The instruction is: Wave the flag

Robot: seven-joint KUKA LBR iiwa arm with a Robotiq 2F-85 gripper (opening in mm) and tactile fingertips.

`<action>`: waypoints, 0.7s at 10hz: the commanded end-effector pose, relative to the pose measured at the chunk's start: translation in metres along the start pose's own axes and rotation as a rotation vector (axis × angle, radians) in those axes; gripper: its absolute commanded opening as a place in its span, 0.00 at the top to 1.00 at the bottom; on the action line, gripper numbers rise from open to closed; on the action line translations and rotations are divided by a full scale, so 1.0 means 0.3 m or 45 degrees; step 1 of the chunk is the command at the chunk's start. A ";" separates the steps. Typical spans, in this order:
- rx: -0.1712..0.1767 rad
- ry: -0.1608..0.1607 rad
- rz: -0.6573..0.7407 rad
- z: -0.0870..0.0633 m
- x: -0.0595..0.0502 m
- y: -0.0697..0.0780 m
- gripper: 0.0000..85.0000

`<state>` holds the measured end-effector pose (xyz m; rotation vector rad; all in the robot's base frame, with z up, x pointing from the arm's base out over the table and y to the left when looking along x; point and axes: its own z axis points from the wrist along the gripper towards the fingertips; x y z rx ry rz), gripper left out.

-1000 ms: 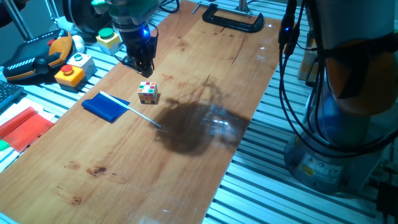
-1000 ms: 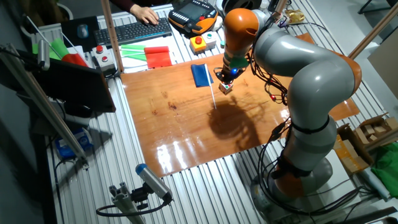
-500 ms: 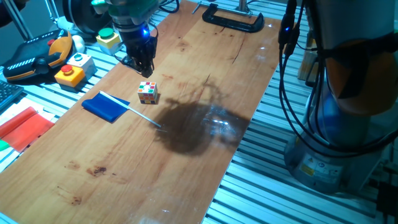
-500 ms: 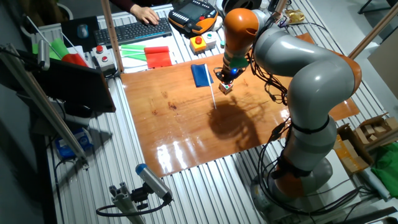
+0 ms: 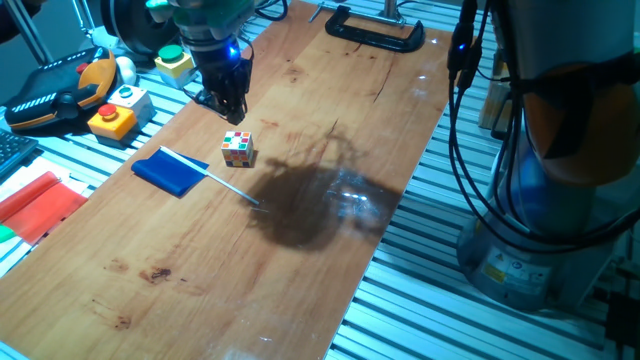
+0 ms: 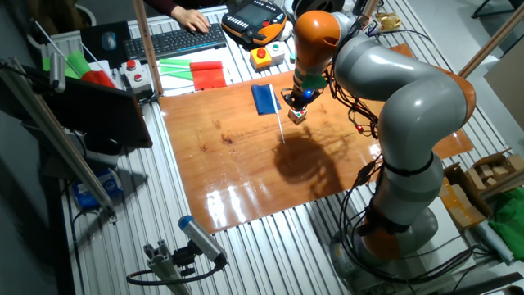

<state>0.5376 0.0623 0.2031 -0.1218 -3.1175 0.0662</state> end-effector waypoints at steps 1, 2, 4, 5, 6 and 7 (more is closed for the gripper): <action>0.000 0.000 0.000 0.000 -0.001 0.001 0.99; 0.000 0.000 0.002 -0.001 -0.001 0.002 0.99; -0.006 0.002 0.008 0.001 -0.003 0.003 0.99; -0.014 0.003 0.012 0.002 -0.004 0.003 0.99; -0.018 0.001 0.006 0.002 -0.004 0.003 0.99; -0.018 0.001 0.004 0.001 -0.004 0.005 0.99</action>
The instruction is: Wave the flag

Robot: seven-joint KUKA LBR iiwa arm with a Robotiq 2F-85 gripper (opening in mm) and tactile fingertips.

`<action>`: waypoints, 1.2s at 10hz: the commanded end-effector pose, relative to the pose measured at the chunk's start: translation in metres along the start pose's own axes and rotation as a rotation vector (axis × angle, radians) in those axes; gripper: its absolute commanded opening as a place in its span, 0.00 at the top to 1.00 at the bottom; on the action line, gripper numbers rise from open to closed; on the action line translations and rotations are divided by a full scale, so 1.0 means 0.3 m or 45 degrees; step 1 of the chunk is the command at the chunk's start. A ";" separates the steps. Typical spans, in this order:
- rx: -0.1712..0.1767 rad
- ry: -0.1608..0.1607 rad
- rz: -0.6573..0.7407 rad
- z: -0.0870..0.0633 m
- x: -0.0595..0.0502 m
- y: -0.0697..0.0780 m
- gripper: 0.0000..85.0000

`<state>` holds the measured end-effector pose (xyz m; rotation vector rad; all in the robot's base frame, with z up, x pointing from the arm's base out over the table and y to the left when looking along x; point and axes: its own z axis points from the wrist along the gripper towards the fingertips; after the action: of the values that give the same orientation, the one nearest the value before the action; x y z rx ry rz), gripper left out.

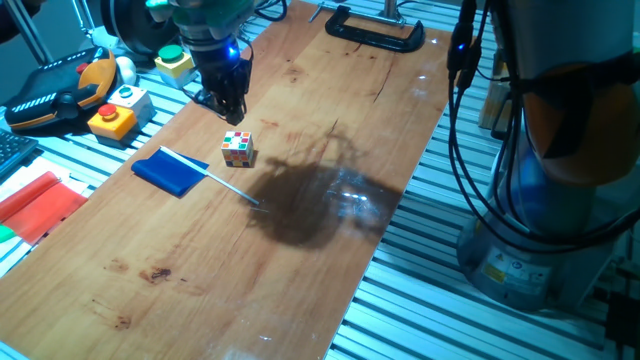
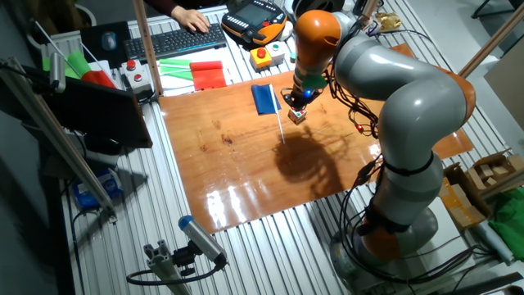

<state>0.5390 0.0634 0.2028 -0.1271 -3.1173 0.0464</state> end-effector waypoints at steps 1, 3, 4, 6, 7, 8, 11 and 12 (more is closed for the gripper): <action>0.001 0.002 -0.001 0.000 0.000 0.002 0.99; 0.001 0.002 -0.006 0.000 -0.001 0.003 0.99; 0.001 0.002 -0.006 0.002 -0.002 0.006 0.99; -0.003 0.004 -0.010 0.013 -0.010 0.012 0.99; -0.005 0.000 -0.012 0.020 -0.015 0.010 0.99; -0.005 0.000 -0.014 0.024 -0.019 0.009 0.99; -0.011 -0.001 -0.014 0.023 -0.023 0.007 0.99; -0.011 0.001 -0.014 0.023 -0.023 0.007 0.99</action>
<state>0.5458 0.0648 0.1960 -0.1095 -3.1178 0.0324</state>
